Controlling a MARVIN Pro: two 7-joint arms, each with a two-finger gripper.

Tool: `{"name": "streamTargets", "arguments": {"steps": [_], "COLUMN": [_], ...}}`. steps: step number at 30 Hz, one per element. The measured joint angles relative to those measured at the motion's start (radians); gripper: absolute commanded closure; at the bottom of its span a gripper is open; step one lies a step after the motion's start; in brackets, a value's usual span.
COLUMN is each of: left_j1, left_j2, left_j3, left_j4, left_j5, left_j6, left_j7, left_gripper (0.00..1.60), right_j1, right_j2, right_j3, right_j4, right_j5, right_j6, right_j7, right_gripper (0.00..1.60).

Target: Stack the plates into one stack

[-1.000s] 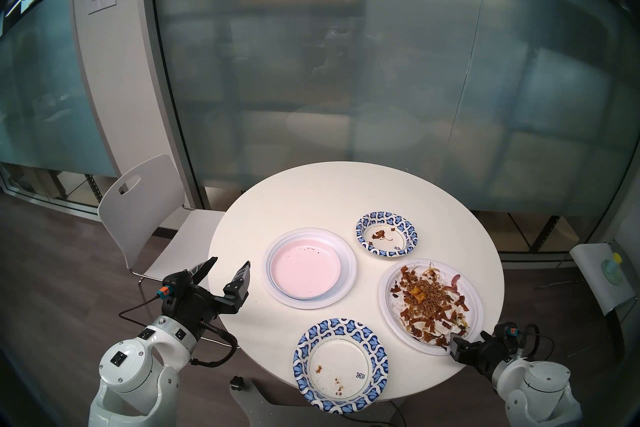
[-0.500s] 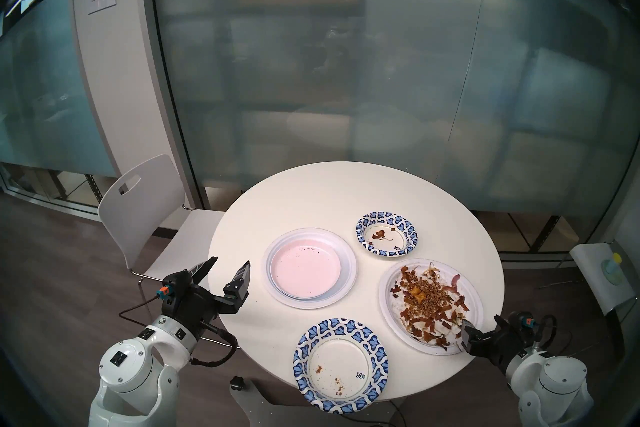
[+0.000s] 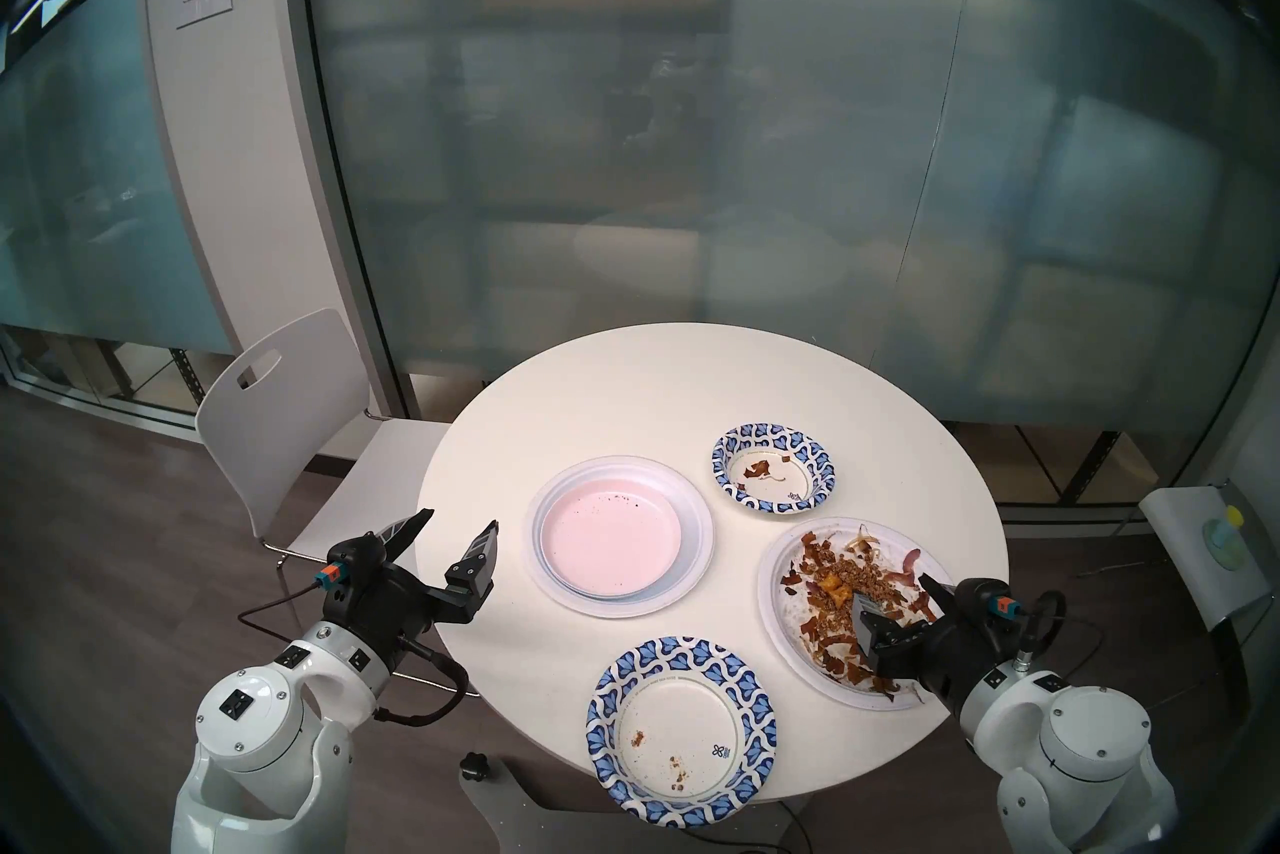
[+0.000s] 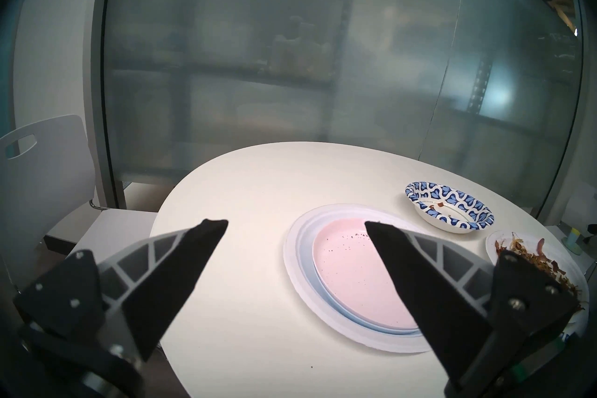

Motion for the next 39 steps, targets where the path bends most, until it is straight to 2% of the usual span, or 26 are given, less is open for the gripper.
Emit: {"name": "streamTargets", "arguments": {"steps": [18, 25, 39], "left_j1": [-0.147, -0.197, -0.315], "left_j2": [0.040, 0.055, 0.086], "left_j3": [0.051, 0.065, 0.090], "left_j4": [0.151, 0.214, 0.333], "left_j5": [0.058, 0.081, 0.106], "left_j6": [0.076, 0.091, 0.115], "left_j7": [0.000, 0.001, -0.026], "left_gripper": [0.00, 0.00, 0.00], "right_j1": [0.184, 0.254, 0.398], "right_j2": [0.035, 0.015, -0.048], "right_j3": [-0.194, -0.254, -0.314], "right_j4": [0.120, 0.172, 0.284], "right_j5": [-0.046, -0.071, -0.127], "right_j6": [0.007, 0.019, 0.095], "right_j7": [0.011, 0.027, 0.051], "right_gripper": [0.16, 0.16, 0.14]}}
